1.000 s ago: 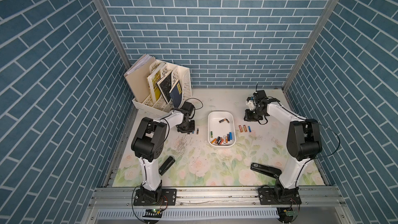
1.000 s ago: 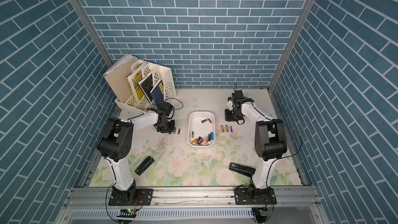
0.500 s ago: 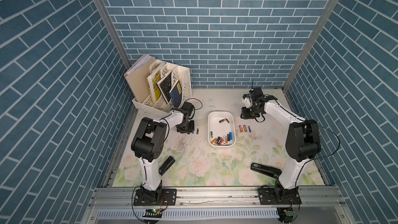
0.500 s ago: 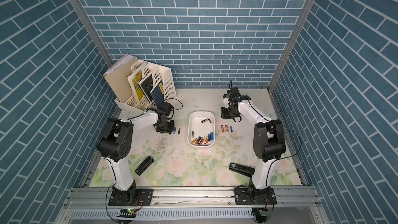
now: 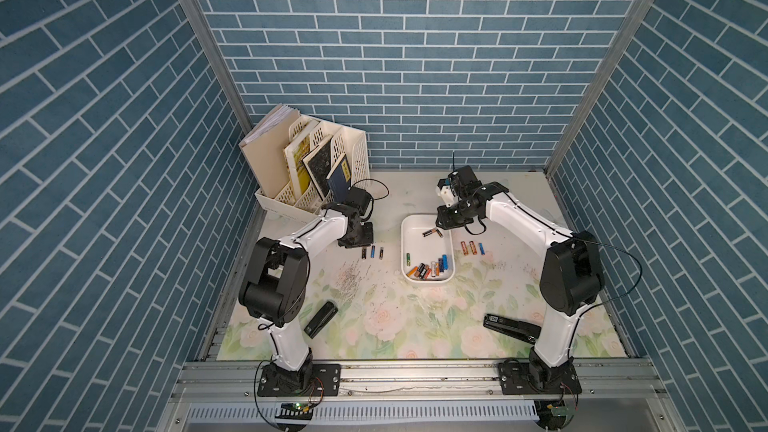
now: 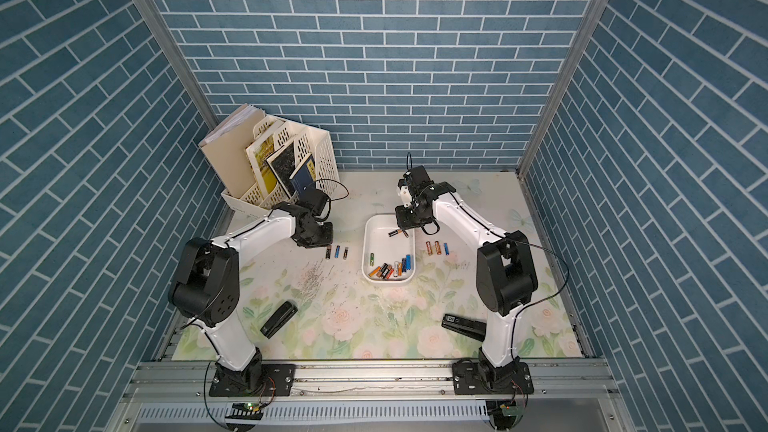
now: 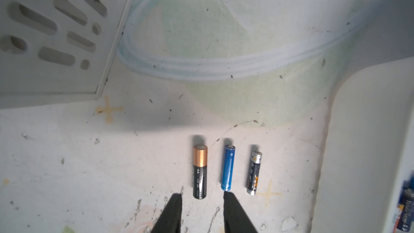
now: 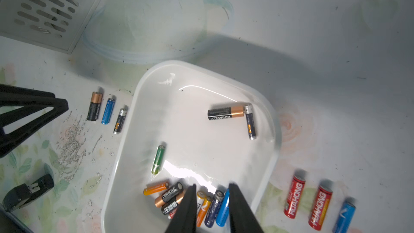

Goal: Take the batteries out of the storage box
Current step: Pick up the battery from the storage box.

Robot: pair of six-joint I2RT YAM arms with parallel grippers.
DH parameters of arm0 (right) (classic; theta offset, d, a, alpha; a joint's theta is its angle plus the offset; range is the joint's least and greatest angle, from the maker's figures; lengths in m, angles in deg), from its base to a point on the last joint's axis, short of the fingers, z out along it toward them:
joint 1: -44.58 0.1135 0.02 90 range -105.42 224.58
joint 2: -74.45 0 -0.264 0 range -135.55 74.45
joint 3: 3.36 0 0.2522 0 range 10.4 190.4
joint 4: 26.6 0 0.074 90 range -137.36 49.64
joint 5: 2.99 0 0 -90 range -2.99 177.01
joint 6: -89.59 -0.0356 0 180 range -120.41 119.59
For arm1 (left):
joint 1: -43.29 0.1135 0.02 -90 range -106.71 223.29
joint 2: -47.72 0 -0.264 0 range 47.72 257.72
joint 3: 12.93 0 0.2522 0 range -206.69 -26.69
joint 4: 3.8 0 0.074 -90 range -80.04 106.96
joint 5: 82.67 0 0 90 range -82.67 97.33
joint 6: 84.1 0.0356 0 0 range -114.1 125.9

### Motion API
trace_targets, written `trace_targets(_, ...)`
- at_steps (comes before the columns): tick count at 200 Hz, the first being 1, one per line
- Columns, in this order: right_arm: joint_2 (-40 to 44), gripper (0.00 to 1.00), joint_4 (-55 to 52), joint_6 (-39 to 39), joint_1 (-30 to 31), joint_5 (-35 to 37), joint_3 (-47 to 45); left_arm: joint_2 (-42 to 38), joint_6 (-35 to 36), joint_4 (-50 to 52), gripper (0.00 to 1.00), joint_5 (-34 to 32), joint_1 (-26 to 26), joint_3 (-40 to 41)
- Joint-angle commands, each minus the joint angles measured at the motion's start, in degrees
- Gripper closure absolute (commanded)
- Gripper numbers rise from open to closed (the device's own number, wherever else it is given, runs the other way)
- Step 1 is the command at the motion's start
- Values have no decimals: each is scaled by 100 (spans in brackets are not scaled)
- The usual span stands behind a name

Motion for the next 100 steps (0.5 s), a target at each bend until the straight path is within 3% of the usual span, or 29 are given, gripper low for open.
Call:
trace_targets(1, -342, 71, 148, -419, 102, 144, 137, -72, 109, 257, 62, -28, 24, -108)
trace_targets(52, -838, 56, 517, -825, 164, 381, 180, -235, 238, 372, 60, -60, 106, -91)
trace_targets(100, -1062, 53, 848, -1128, 206, 617, 193, -231, 300, 357, 60, 6, 146, -56)
